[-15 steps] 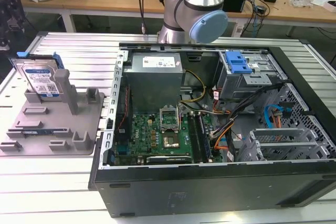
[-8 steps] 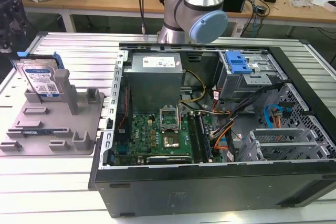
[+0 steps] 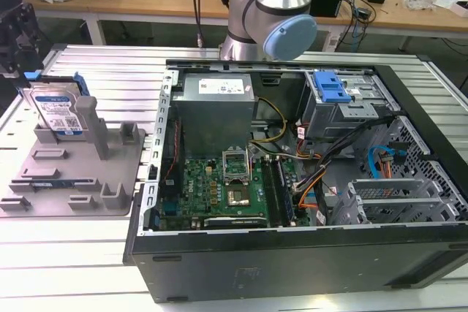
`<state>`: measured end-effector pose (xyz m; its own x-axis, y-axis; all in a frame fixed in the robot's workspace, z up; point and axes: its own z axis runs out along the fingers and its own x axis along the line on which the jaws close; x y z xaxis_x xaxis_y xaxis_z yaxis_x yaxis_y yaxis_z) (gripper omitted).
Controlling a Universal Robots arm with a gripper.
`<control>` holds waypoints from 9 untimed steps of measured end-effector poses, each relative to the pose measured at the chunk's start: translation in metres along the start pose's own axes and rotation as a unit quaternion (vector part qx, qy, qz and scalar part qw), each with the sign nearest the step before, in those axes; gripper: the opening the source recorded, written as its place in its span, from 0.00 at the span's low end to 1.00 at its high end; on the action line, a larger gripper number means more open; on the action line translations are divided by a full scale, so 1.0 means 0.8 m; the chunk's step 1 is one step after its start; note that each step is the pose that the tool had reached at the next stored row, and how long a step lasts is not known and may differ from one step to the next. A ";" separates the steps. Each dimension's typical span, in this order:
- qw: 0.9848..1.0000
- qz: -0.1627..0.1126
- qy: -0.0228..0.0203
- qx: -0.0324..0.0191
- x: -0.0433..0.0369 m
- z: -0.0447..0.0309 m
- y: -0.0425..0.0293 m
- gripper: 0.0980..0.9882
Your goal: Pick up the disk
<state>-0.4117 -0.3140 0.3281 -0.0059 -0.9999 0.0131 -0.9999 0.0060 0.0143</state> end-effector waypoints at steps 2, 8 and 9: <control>1.000 0.000 0.000 0.000 0.000 0.0044 0.0003 0.57; 1.000 -0.001 0.000 0.000 0.000 0.0123 0.0004 0.57; 1.000 -0.001 0.000 0.000 0.000 0.0138 0.0004 0.57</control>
<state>-0.4121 -0.3140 0.3171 -0.0047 -0.9999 0.0133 -0.9999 0.0049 0.0142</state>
